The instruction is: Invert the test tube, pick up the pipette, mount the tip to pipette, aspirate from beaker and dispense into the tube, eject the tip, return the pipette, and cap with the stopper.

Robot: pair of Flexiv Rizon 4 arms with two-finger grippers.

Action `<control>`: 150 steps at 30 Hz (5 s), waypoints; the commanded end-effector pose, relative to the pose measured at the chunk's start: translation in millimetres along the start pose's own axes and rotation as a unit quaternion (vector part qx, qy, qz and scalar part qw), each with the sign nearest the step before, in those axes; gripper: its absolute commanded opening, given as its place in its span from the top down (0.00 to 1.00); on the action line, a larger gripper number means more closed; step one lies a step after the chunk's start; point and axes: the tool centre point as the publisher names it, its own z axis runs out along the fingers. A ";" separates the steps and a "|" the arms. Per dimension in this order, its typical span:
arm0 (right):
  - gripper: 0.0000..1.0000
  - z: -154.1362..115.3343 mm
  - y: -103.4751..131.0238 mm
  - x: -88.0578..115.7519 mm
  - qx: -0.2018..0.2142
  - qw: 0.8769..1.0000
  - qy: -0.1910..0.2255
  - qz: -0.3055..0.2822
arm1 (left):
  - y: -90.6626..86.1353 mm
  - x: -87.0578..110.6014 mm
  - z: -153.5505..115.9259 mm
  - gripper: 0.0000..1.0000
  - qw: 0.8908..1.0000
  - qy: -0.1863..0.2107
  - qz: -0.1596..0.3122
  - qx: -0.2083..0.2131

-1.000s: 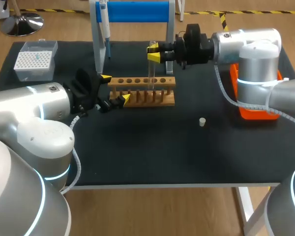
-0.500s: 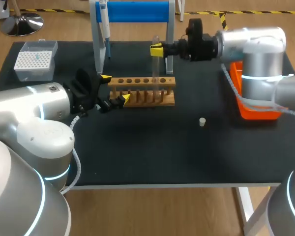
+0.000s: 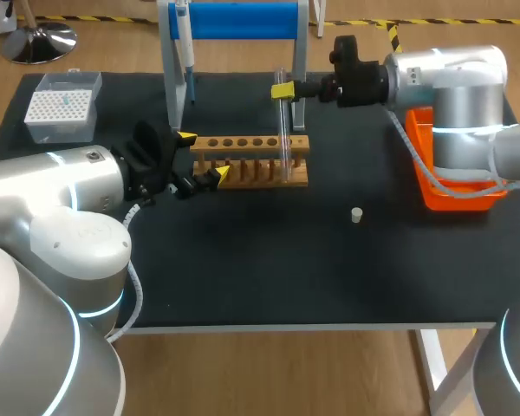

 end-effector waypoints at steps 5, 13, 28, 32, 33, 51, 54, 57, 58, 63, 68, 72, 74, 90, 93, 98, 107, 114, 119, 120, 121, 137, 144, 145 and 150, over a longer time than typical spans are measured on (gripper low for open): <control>1.00 -3.4 -1.5 -10.0 0.027 0.964 0.008 0.265 | 1.1 -0.7 -0.8 0.00 1.000 0.002 0.000 0.002; 1.00 -3.9 -4.1 -6.7 0.028 0.958 0.001 0.285 | 1.1 -0.7 -0.8 0.00 1.000 0.002 0.000 0.002; 1.00 -3.1 -11.3 -1.8 0.010 0.955 0.010 0.296 | 1.1 -0.7 -0.8 0.00 1.000 0.002 0.000 0.002; 1.00 -1.9 -15.1 -2.0 0.010 0.952 0.011 0.305 | 1.1 -0.7 -0.8 0.00 1.000 0.002 0.000 0.002; 1.00 -1.5 -15.7 -1.9 0.011 0.952 0.011 0.306 | 1.1 -0.7 -0.8 0.00 1.000 0.002 0.000 0.002; 1.00 1.7 -17.2 -1.5 0.006 0.952 0.006 0.307 | 1.1 -0.7 -0.8 0.00 1.000 0.002 0.000 0.002; 1.00 1.7 -17.2 -1.5 0.006 0.952 0.006 0.307 | 1.1 -0.7 -0.8 0.00 1.000 0.002 0.000 0.002; 1.00 1.7 -17.2 -1.5 0.006 0.952 0.006 0.307 | 1.1 -0.7 -0.8 0.00 1.000 0.002 0.000 0.002; 1.00 1.7 -17.2 -1.5 0.006 0.952 0.006 0.307 | 1.1 -0.7 -0.8 0.00 1.000 0.002 0.000 0.002; 1.00 1.7 -17.2 -1.5 0.006 0.952 0.006 0.307 | -4.4 -2.5 0.5 0.00 0.993 0.000 0.082 0.082; 1.00 1.7 -17.2 -1.5 0.006 0.952 0.006 0.307 | -13.5 1.7 1.2 0.00 0.967 0.044 0.216 0.130; 1.00 1.7 -17.2 -1.5 0.006 0.952 0.006 0.307 | -23.7 4.4 -0.3 0.00 0.937 0.078 0.309 0.143; 1.00 1.7 -17.2 -1.5 0.006 0.952 0.006 0.307 | -31.1 7.5 -7.0 0.00 0.906 0.080 0.364 0.202; 1.00 1.7 -17.2 -1.5 0.006 0.952 0.006 0.307 | -32.9 7.3 -7.3 0.00 0.903 0.073 0.362 0.218; 1.00 1.7 -17.2 -1.5 0.006 0.952 0.006 0.307 | -33.6 9.9 -1.3 0.00 0.872 0.066 0.437 0.210; 1.00 1.7 -17.2 -1.5 0.006 0.952 0.006 0.307 | -38.7 8.5 -7.7 0.00 0.785 0.015 0.568 0.247; 1.00 1.7 -17.2 -1.5 0.006 0.952 0.006 0.307 | -49.4 20.3 -6.0 0.00 0.663 0.030 0.701 0.262; 1.00 1.7 -17.2 -1.5 0.006 0.952 0.006 0.307 | -60.9 27.7 -3.0 0.00 0.615 0.017 0.735 0.285; 1.00 1.7 -17.2 -1.5 0.006 0.952 0.006 0.307 | -62.4 32.9 3.3 0.00 0.603 0.015 0.745 0.285; 1.00 1.7 -17.2 -1.5 0.006 0.952 0.006 0.307 | -62.7 34.1 5.3 0.00 0.600 0.016 0.747 0.287; 1.00 1.7 -17.2 -1.5 0.006 0.952 0.006 0.307 | -63.1 35.5 7.3 0.00 0.598 0.015 0.748 0.287; 1.00 1.7 -17.2 -1.5 0.006 0.952 0.006 0.307 | -83.9 66.4 43.5 0.00 0.611 0.036 0.729 0.307; 1.00 1.7 -17.2 -1.5 0.006 0.952 0.006 0.307 | -85.0 80.2 56.2 0.00 0.611 0.049 0.723 0.320; 1.00 1.7 -17.2 -1.5 0.006 0.952 0.006 0.307 | -85.8 82.2 58.0 0.00 0.610 0.049 0.721 0.325; 1.00 1.7 -17.2 -1.5 0.006 0.952 0.006 0.307 | -88.7 90.0 66.0 0.00 0.608 0.063 0.717 0.334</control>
